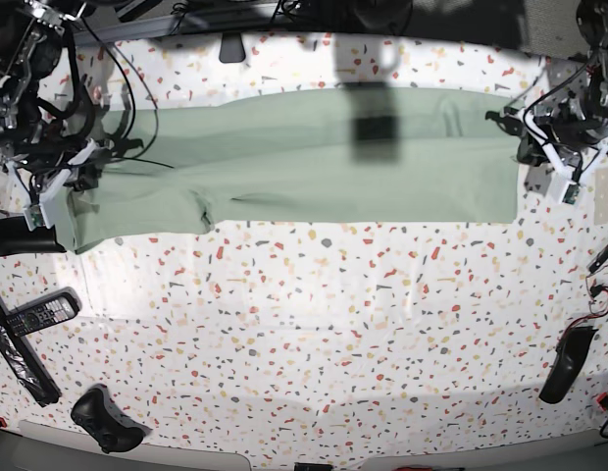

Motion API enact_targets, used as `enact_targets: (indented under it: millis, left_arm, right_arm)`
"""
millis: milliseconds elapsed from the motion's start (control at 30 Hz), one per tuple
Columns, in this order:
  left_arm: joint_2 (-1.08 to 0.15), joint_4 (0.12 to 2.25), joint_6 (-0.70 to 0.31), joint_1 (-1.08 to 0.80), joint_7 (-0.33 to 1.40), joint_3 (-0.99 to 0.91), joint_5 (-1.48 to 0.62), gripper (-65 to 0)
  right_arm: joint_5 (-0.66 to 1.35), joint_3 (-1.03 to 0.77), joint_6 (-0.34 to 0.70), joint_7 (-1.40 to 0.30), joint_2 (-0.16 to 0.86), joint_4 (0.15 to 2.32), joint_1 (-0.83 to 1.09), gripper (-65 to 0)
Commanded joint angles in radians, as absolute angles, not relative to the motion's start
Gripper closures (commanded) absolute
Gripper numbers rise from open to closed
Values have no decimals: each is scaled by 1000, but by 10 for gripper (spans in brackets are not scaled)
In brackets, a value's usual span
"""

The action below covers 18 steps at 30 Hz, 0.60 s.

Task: Fold the T-shirt properly
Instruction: 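Lay the folded hem onto the collar edge and open both grippers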

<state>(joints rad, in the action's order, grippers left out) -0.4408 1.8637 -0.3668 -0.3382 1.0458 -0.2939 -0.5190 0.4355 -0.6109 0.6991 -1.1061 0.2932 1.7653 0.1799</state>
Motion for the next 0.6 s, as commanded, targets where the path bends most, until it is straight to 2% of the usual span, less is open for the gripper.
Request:
enact_targets:
  millis: [0,67,100,167,233,300,467,567]
  left_arm:
    - [-455,1883,-366,-333,1040,-300,-524,0]
    - [-455,1883,-366,-333,1063,-300,-524,0]
    - [-454,1883,-366,-333,1076,-300,-524,-22]
    - [-455,1883,-366,-333,1096,-300,-524,-152]
    - [-455,1883,-366,-333,1103,-300,-524,-264]
    - [-455,1883,-366,-333,1103,-300,-523,-323]
    - [-455,1883,-358,-331,1040,-300,-442,-331]
    - [-455,1886,-244,-317,1032,-300,-311,-331]
  right_arm:
    - [453,-617,698,-1104,301,1784,170,0]
    - [454,-617,698,-1108,286,1784,178,-102]
    - [453,-617,698,-1105,278,1784,186,-159]
    - [453,-617,698,-1102,267,1784,215,-246]
    - [448,-617,698,-1100,258,1784,250,-302]
    - [438,-617,698,-1100,258,1784,284,-314]
    - [385,-659,678,-1065,261,1784,292,-313]
    - [385,-729,638,-1027,264,1784,253,-313]
